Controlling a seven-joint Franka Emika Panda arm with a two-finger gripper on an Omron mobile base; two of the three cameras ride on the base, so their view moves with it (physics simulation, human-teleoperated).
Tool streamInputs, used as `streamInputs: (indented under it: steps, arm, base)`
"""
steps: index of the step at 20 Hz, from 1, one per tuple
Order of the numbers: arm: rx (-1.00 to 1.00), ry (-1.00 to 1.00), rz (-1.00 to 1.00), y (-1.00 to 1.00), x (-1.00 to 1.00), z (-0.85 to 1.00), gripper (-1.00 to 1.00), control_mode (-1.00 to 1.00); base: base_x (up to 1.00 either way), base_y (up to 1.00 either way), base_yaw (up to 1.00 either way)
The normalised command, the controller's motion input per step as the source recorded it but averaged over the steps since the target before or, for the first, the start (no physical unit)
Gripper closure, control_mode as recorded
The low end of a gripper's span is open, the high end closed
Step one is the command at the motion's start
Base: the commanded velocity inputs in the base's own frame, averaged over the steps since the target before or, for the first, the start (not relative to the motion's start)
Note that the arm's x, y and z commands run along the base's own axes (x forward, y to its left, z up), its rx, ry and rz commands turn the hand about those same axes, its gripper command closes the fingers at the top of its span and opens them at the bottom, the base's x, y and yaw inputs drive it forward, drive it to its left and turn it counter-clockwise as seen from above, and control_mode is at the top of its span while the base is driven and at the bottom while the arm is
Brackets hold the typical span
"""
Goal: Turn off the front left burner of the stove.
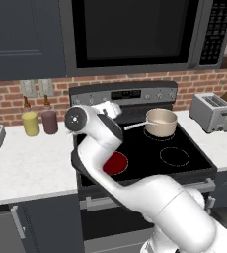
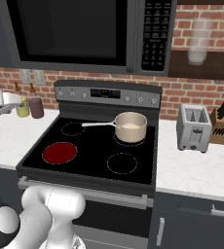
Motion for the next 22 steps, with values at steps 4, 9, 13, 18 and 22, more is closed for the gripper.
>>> streamInputs:
  steps: [4,9,13,18,22]
  arm:
    - [0.05,-0.43,0.21,-0.07,0.07,0.00,-1.00,-1.00]
    - [0.04,-0.30,0.30,-0.27,0.26,0.00,-1.00,-1.00]
    - [0.04,-0.32,0.32,-0.36,0.25,-0.04,-1.00,-1.00]
    - [0.00,-0.07,0.09,-0.13,0.26,-0.08,-1.00,-1.00]
    - [-0.02,-0.01,0.00,0.00,0.26,-0.05,-1.00,-1.00]
  base:
    - [0.00,0.00,0.00]
    - [0.00,0.00,0.00]
    - [0.00,0.00,0.00]
    - [0.00,0.00,0.00]
    - [0.00,0.00,0.00]
